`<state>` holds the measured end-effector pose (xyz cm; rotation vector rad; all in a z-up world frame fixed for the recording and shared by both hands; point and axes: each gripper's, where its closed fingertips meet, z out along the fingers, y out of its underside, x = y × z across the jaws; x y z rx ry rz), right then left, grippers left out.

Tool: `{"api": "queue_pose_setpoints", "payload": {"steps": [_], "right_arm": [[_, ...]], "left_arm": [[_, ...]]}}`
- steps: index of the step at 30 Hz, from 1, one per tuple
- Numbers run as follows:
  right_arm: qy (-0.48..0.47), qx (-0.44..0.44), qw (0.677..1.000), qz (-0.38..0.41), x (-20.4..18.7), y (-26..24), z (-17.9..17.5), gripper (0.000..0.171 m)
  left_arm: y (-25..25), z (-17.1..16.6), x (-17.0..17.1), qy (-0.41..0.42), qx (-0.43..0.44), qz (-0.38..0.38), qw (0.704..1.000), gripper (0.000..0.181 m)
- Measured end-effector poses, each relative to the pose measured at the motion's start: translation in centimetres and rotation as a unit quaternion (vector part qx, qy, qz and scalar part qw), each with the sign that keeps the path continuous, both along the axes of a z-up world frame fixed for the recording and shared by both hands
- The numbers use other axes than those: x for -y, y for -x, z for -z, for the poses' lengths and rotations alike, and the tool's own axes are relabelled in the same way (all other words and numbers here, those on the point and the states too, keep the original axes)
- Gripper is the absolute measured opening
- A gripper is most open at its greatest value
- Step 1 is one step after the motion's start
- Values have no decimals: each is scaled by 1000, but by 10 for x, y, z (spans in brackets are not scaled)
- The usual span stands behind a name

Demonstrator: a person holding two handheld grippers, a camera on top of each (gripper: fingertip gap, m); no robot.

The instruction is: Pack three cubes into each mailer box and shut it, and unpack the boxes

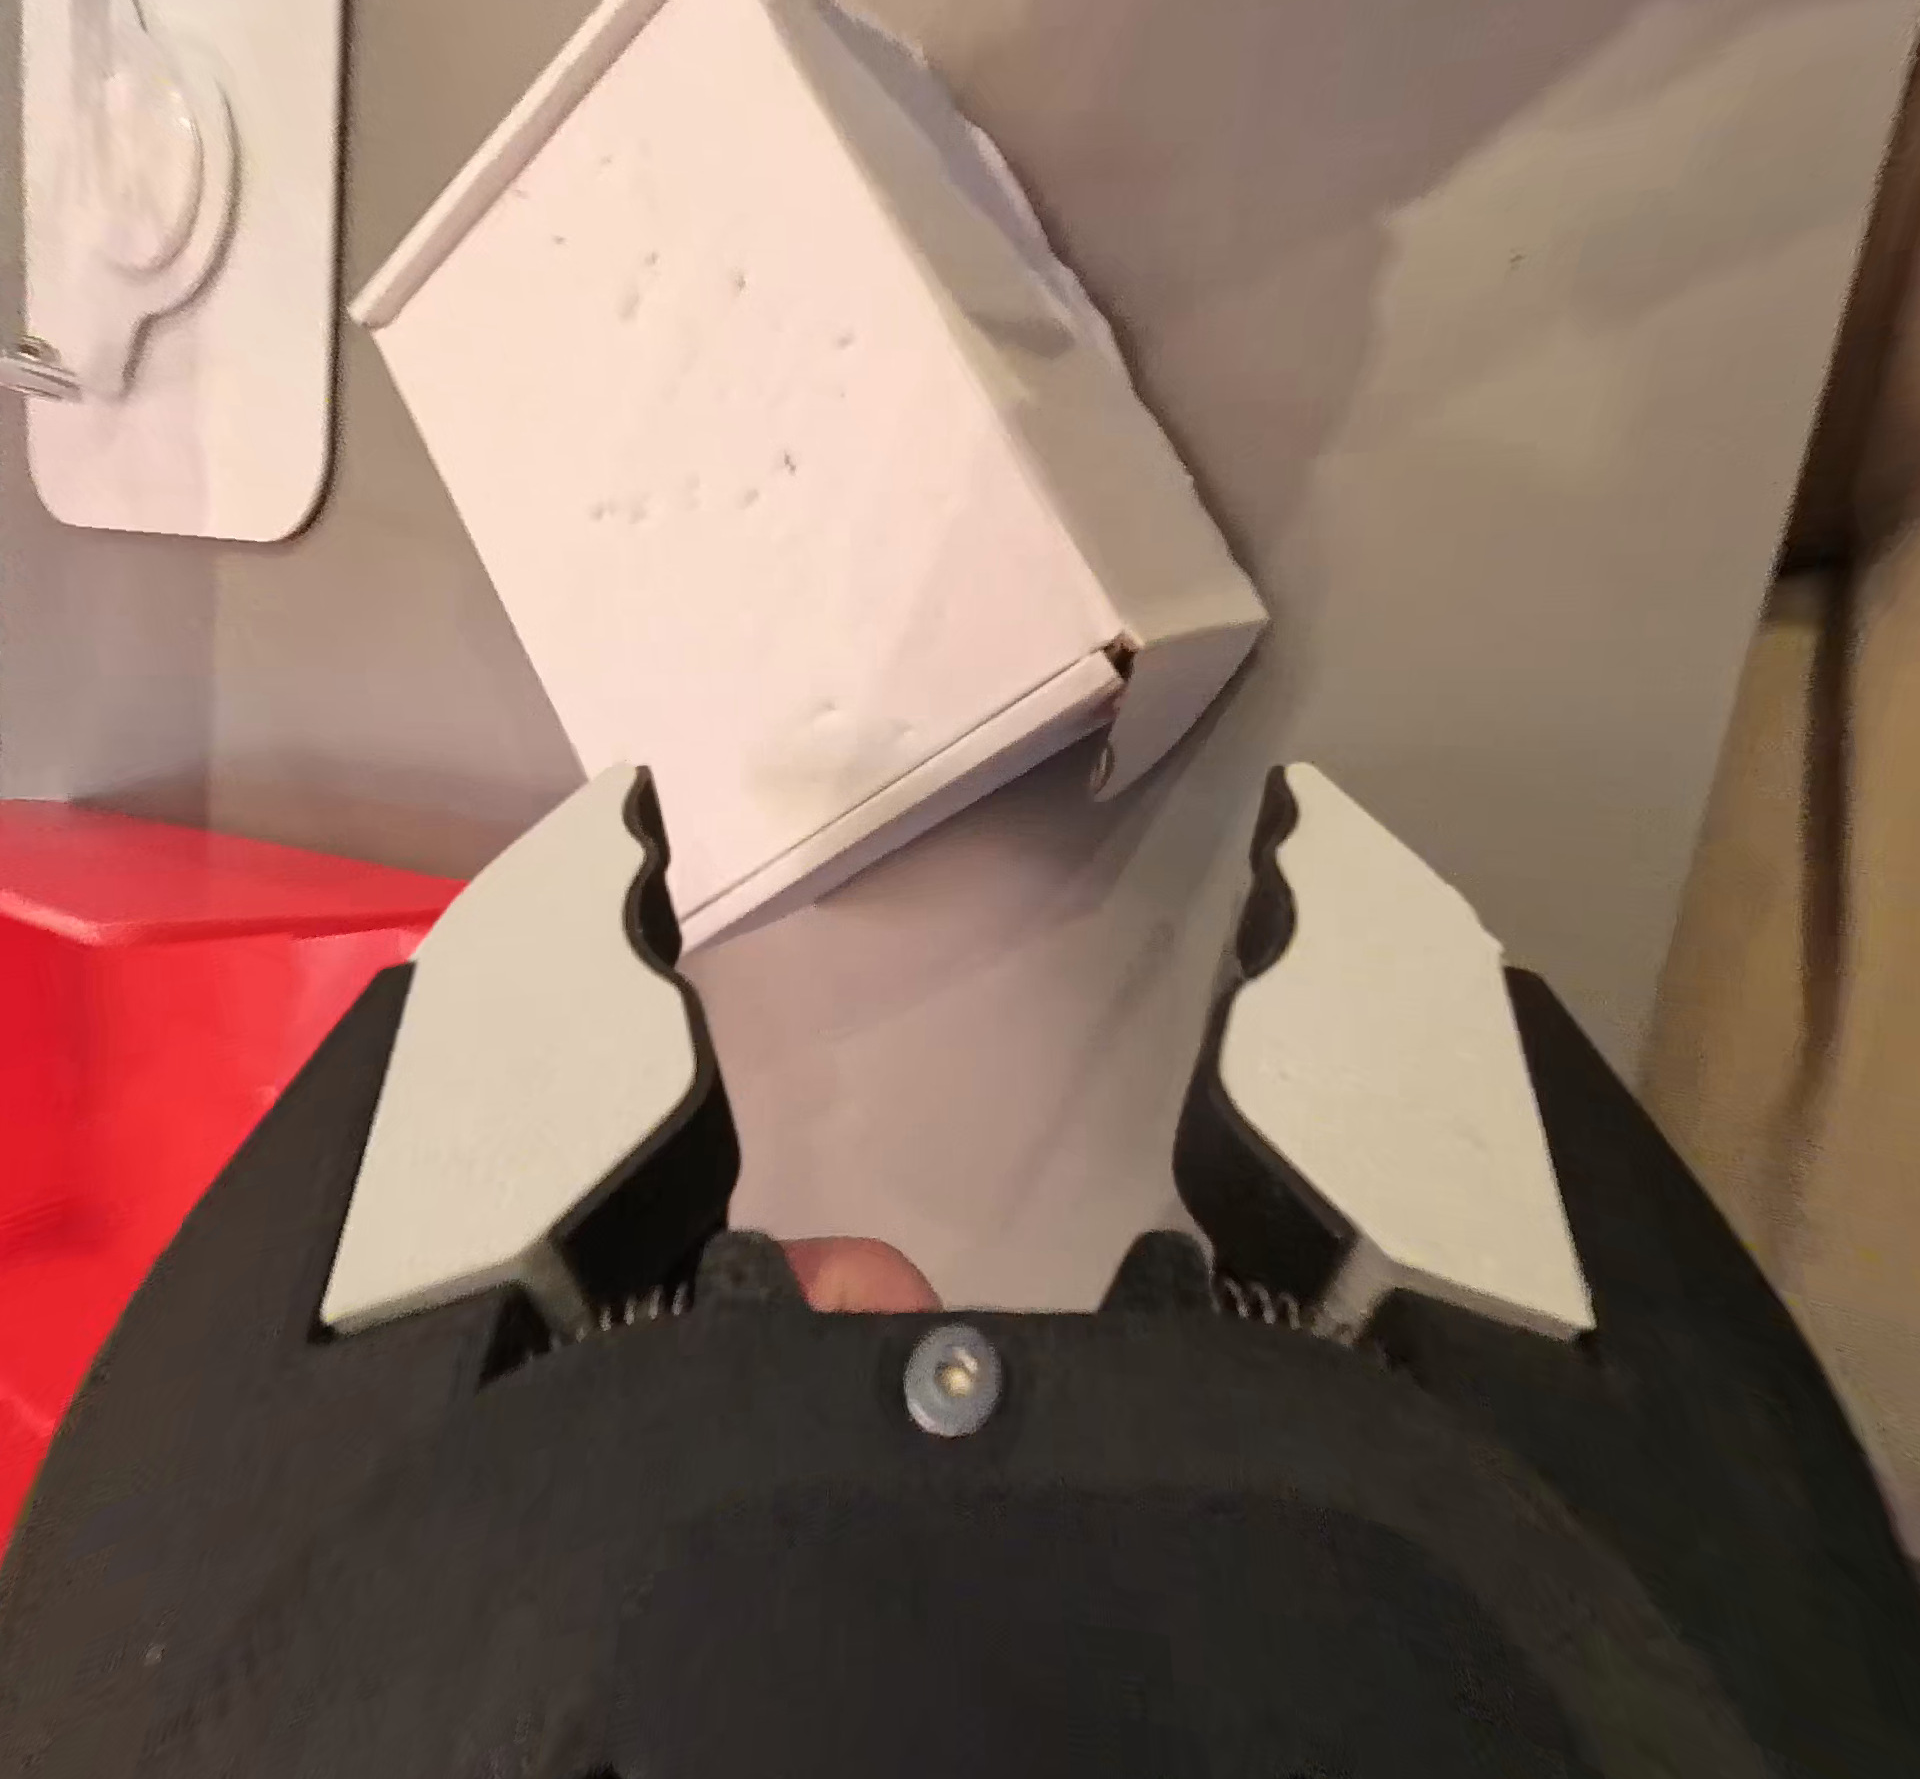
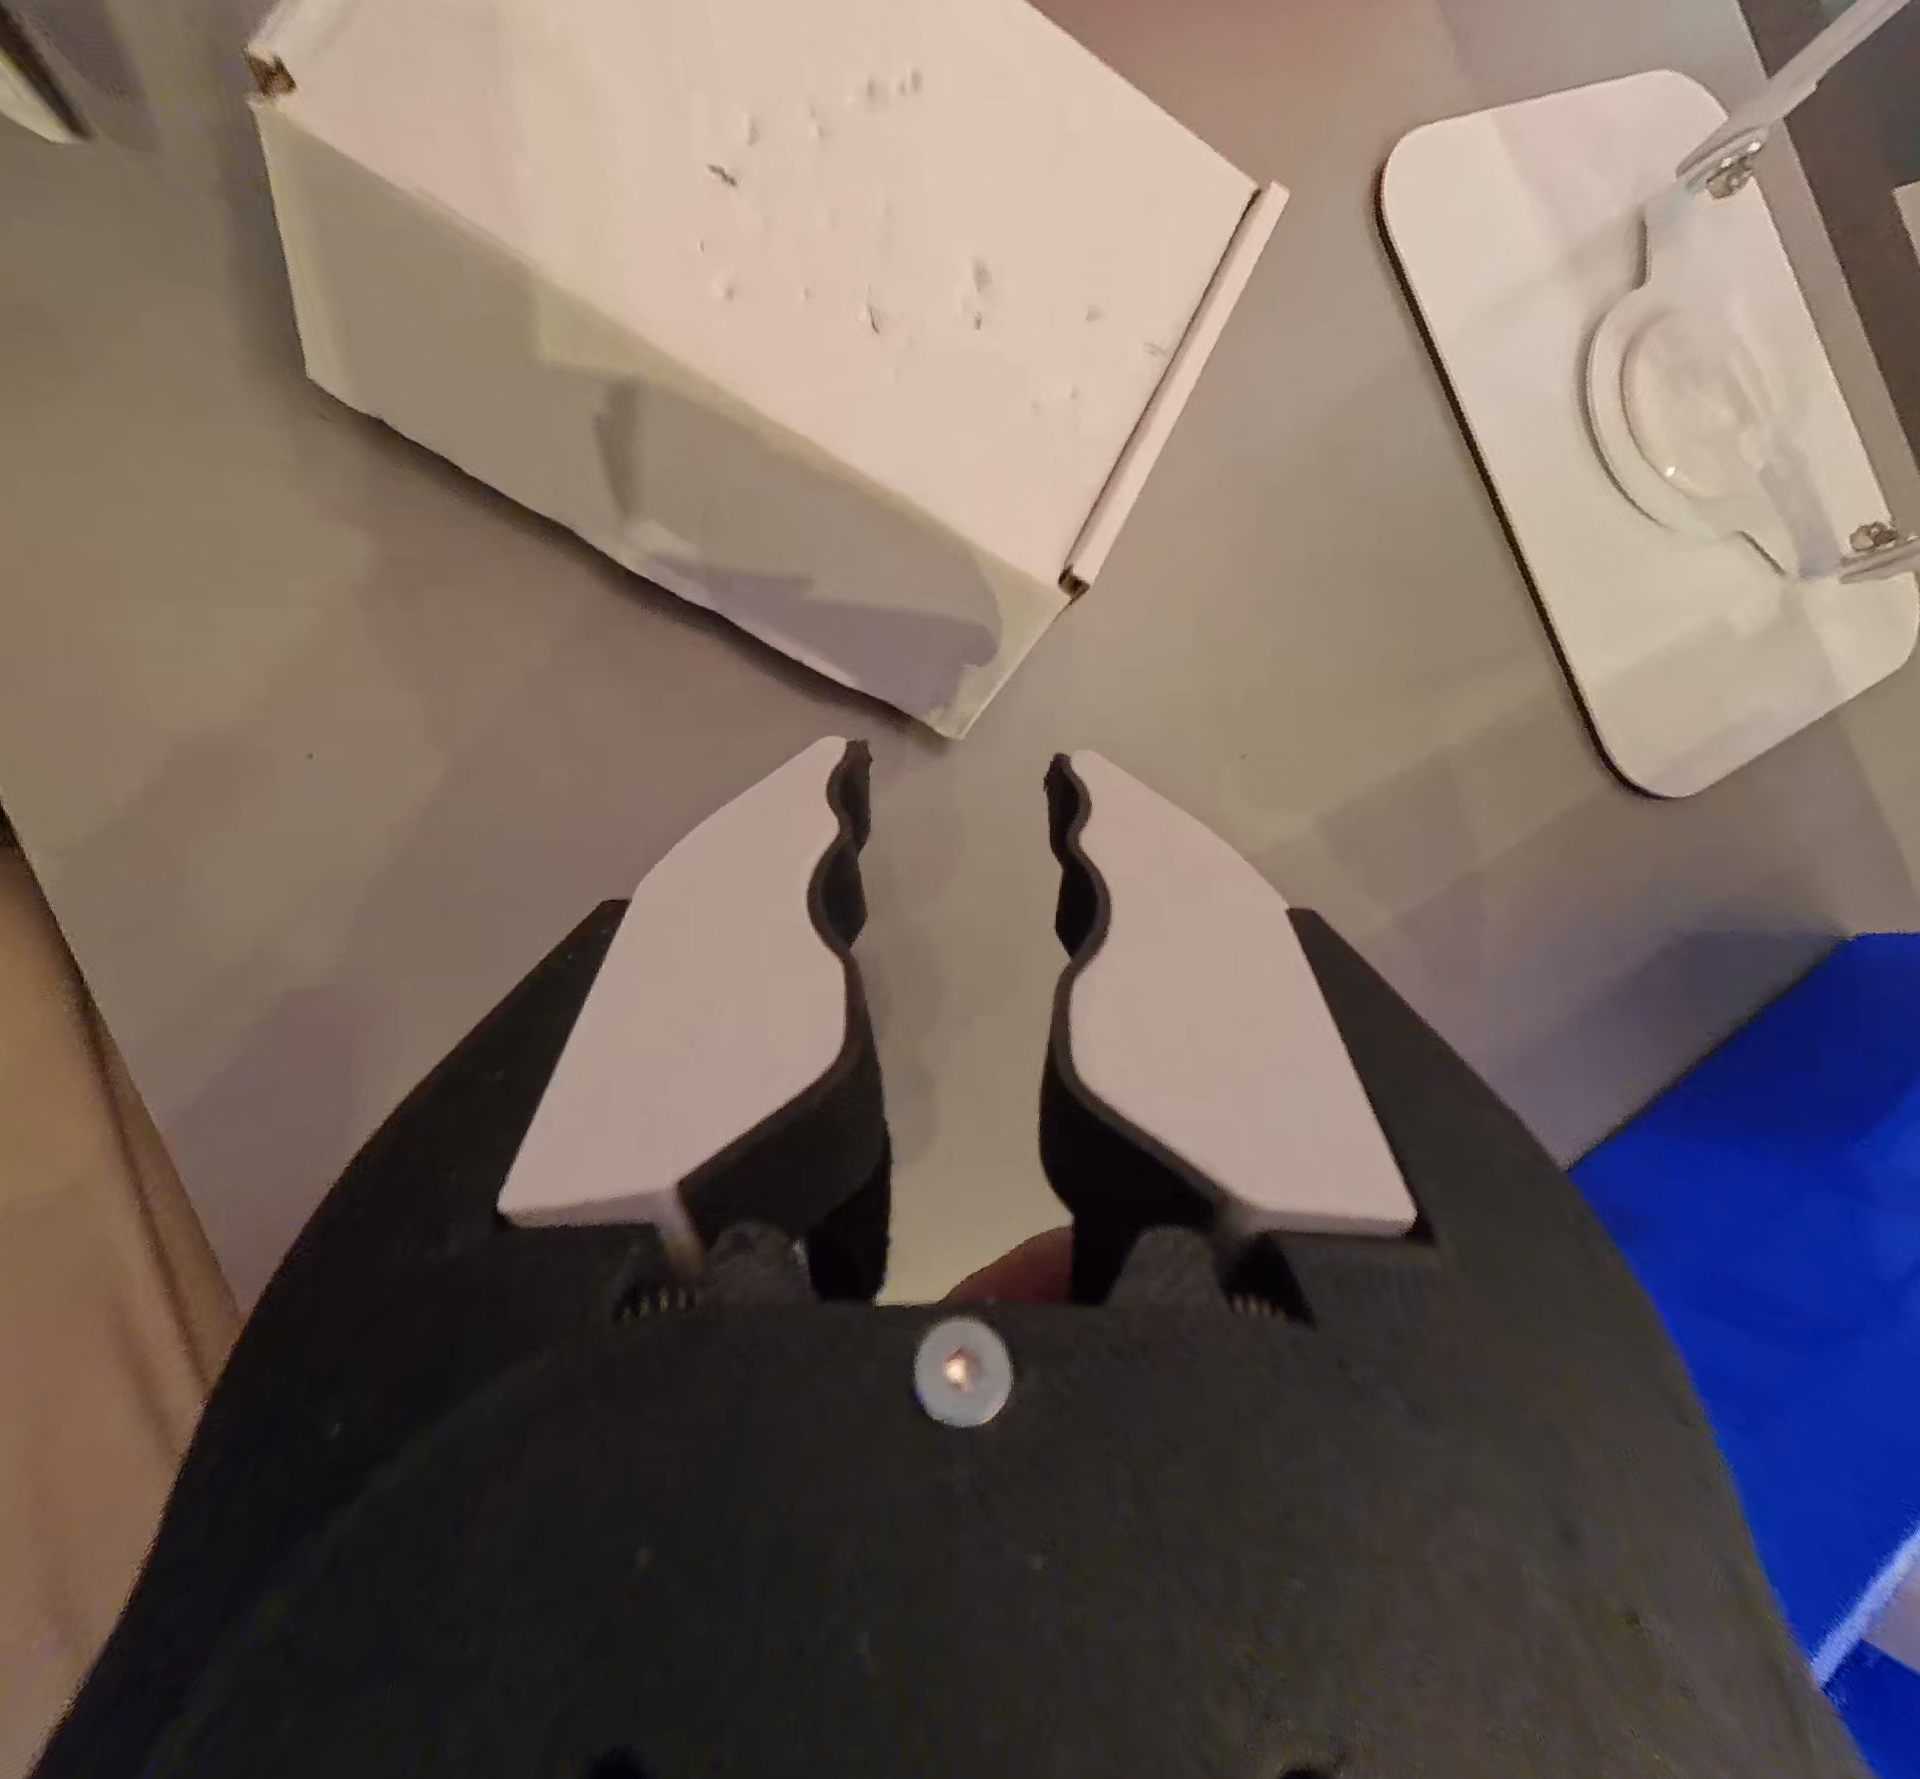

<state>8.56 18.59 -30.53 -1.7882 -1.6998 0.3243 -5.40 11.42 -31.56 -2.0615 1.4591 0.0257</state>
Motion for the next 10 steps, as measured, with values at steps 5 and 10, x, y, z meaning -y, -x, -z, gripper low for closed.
{"api": "queue_pose_setpoints", "payload": {"steps": [5,10], "right_arm": [[81,-20,996,-15,23,8,2,46],[113,-20,993,-2,41,14,12,67]], "left_arm": [[1,11,-10,-1,-28,1,1000,91],[-7,11,-20,-4,-16,-51,999,86]]}}
